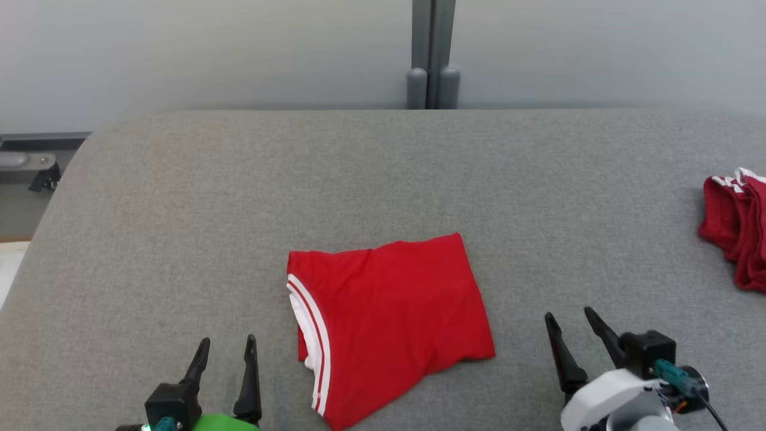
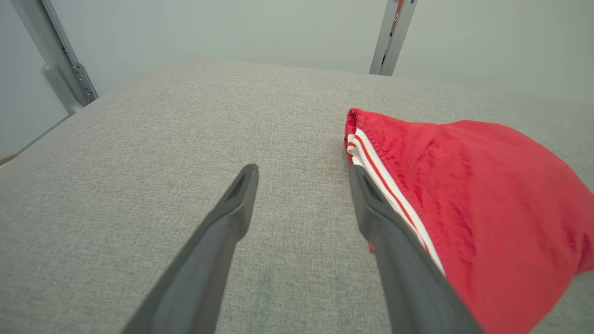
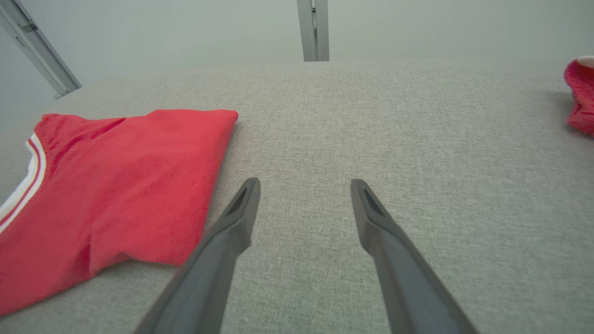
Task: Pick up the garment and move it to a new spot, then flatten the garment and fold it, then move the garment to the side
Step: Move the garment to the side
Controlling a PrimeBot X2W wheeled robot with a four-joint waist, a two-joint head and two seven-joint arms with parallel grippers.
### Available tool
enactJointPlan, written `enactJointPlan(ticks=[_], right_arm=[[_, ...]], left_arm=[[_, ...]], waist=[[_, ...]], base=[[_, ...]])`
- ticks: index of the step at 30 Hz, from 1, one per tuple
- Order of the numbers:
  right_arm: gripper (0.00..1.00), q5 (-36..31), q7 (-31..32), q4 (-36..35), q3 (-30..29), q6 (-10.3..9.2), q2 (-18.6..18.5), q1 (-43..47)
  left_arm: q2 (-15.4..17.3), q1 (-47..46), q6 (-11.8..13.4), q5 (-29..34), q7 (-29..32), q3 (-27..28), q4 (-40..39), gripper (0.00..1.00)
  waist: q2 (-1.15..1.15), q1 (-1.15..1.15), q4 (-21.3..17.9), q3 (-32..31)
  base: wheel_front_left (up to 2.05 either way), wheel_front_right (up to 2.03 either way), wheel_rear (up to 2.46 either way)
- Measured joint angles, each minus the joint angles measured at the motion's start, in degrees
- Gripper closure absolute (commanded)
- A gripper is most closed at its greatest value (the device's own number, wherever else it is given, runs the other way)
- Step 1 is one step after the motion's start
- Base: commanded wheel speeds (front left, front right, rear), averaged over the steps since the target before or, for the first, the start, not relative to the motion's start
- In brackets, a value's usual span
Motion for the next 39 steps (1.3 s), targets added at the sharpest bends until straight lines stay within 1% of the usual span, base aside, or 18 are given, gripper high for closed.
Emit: enactJointPlan(ticks=[4,8,11,16,17,18,19,23,25,28,31,34,39], right_arm=[[0.0,1.6,0.0,2.7,4.3,0.0,0.1,-5.9],[0.0,3.6,0.0,6.5,7.1,0.0,0.1,-12.8],[0.0,4.5,0.0,11.3,8.8,0.0,0.1,-16.1],[0.0,4.9,0.4,22.7,10.8,0.0,0.1,-18.9],[0.35,5.4,0.3,23.8,11.4,0.0,0.1,-19.3],[0.73,6.1,0.0,25.0,12.1,0.0,0.0,-20.0],[1.0,6.6,-0.2,25.8,12.3,0.0,-0.1,-20.5],[1.0,7.4,-0.8,27.8,12.3,0.11,0.0,-22.1],[1.0,7.2,-0.9,28.1,11.3,0.21,0.4,-22.3],[1.0,4.9,-0.8,26.6,9.3,0.51,1.3,-22.2],[1.0,3.3,-0.7,24.8,7.0,0.52,1.3,-21.0],[1.0,2.5,-0.7,23.6,6.1,0.52,1.1,-20.2],[1.0,1.6,-0.6,22.4,4.9,0.43,0.5,-19.2]], left_arm=[[0.0,-2.0,-0.4,-0.4,0.0,-0.8,0.0,0.0],[0.0,-4.4,-0.6,-1.8,0.0,-2.1,0.2,0.0],[0.0,-5.4,-0.9,-2.1,0.0,-3.2,0.6,0.0],[0.0,-6.3,-1.1,-2.5,0.0,-3.5,1.5,0.0],[0.0,-6.4,-1.1,-2.5,0.0,-3.4,1.5,0.0],[0.0,-6.4,-1.1,-2.5,0.0,-3.3,1.6,0.0],[0.0,-6.4,-1.1,-2.5,0.0,-3.1,1.7,0.0],[0.1,-6.2,-1.1,-2.0,0.0,-1.7,1.7,0.0],[0.0,-5.7,-1.2,-1.8,0.0,-1.5,1.6,0.0],[0.0,-4.9,-1.3,-1.7,0.0,-1.2,1.4,0.0],[0.0,-4.9,-1.6,-1.5,0.0,-2.2,1.2,0.0],[0.0,-5.0,-1.7,-1.4,0.0,-3.4,0.8,0.0],[0.0,-6.4,-1.9,-0.9,0.0,-5.2,0.3,0.0]], waist=[[0.0,0.0,1.0,1.6],[0.0,0.0,3.1,3.4],[0.0,0.0,4.9,4.7],[0.0,0.0,8.3,6.8],[0.0,0.0,8.8,7.1],[0.0,0.0,9.3,7.5],[0.0,0.0,9.8,7.9],[0.0,0.0,9.7,8.9],[0.0,0.0,8.9,9.2],[0.0,0.0,6.9,9.7],[0.0,0.0,4.0,10.2],[0.0,0.0,0.4,10.5],[0.0,0.0,-7.3,10.4]], base=[[0.0,0.0,0.0],[0.0,0.0,0.0],[0.0,0.0,0.0],[0.0,0.0,0.0],[0.0,0.0,0.0],[0.0,0.0,0.0],[0.0,0.0,0.0],[0.0,0.0,0.0],[0.0,0.0,0.0],[0.0,0.0,0.0],[0.0,0.0,0.0],[0.0,0.0,0.0],[0.0,0.0,0.0]])
